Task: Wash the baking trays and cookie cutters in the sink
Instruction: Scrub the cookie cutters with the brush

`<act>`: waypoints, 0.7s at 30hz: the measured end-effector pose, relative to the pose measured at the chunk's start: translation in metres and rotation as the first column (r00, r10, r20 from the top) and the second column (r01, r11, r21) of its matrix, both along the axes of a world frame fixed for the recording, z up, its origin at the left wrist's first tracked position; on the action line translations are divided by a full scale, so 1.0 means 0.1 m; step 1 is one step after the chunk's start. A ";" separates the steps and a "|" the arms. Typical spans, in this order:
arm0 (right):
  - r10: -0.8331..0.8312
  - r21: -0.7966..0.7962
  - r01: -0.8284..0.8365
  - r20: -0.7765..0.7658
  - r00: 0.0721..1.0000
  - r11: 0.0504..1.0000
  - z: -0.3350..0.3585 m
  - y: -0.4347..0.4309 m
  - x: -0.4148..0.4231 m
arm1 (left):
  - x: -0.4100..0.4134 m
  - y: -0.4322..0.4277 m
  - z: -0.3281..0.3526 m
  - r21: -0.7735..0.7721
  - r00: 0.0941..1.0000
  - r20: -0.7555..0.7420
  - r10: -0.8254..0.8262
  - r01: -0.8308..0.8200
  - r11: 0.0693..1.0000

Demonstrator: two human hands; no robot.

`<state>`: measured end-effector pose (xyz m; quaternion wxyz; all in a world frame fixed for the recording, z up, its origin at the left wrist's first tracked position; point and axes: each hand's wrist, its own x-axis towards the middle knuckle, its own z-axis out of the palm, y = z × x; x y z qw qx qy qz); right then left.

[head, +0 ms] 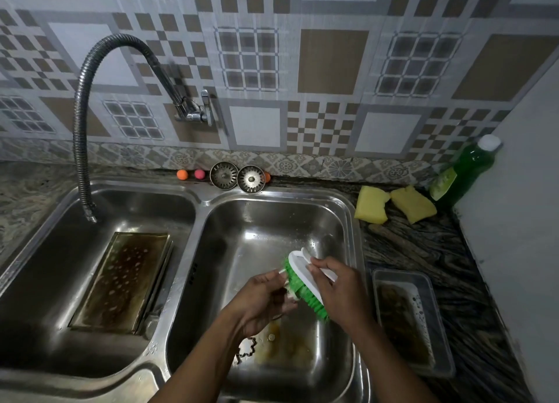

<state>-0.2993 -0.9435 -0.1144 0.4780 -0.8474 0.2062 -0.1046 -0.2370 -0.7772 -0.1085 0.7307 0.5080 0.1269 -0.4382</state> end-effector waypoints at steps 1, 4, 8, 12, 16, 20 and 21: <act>-0.050 0.002 0.050 -0.001 0.999 0.999 -0.01 0.05 0.00 | -0.02 -0.02 0.01 0.000 0.999 0.039 0.020 -0.020 1.000; -0.247 0.112 0.249 -0.029 0.968 0.962 0.02 0.19 0.08 | -0.10 -0.11 0.03 0.027 0.956 0.268 0.123 -0.135 0.990; -0.255 0.184 0.268 -0.091 0.963 0.946 0.09 0.26 0.13 | -0.22 -0.15 -0.08 0.121 0.876 0.461 0.139 -0.217 0.969; -0.076 -0.173 0.067 -0.046 0.996 0.983 0.04 0.20 -0.07 | -0.20 -0.06 0.04 0.066 0.984 0.142 0.109 -0.119 0.991; -0.111 -0.199 0.112 0.015 0.994 0.974 0.12 0.19 -0.16 | -0.09 0.13 0.04 0.087 0.996 0.065 0.064 -0.070 0.994; -0.190 -0.124 0.188 -0.001 0.982 0.974 0.18 0.26 -0.18 | 0.05 0.40 0.08 0.158 0.942 0.216 0.257 -0.293 0.943; -0.199 -0.128 0.196 -0.013 0.980 0.972 0.18 0.29 -0.18 | 0.10 0.55 0.11 0.141 0.919 0.248 0.307 -0.348 0.927</act>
